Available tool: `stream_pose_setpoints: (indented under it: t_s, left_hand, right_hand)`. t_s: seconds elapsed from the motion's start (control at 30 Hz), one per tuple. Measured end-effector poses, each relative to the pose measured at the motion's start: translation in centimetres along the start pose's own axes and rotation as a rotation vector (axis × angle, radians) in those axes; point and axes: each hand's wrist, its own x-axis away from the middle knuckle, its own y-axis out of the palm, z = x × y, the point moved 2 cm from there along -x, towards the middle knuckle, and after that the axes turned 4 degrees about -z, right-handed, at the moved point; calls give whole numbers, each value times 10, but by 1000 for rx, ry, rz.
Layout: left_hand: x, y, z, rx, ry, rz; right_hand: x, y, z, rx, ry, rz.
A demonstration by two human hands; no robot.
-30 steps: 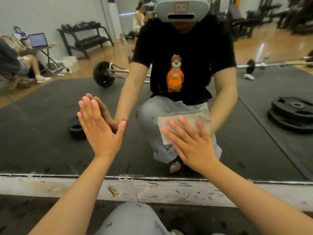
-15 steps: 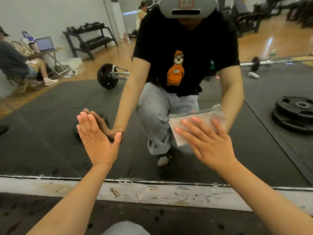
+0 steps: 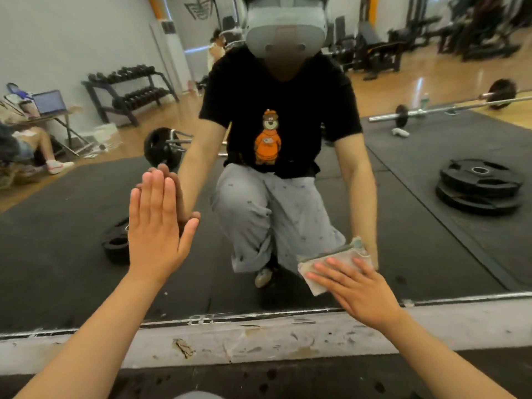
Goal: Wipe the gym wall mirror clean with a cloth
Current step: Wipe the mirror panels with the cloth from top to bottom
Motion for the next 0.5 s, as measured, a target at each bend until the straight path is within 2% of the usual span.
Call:
stream_pose_setpoints:
  t_s: [0.07,0.2,0.27,0.37,0.5]
  left_hand:
    - [0,5,-5,1,8,27]
    - [2,11,-3,19,-4,81]
    - [2,12,-2,24,-11,95]
    - [2,12,-1,27,-24,98]
    - [1,11,3,51,-37,96]
  right_hand:
    - [-11,-16,22,-61,116,67]
    - [-74,-62,92,-156,585,340]
    - [-95,-76,109,-153,684,405]
    - [-95,-69,97,-188,790,437]
    - [-54,-27,43,-307,974,411]
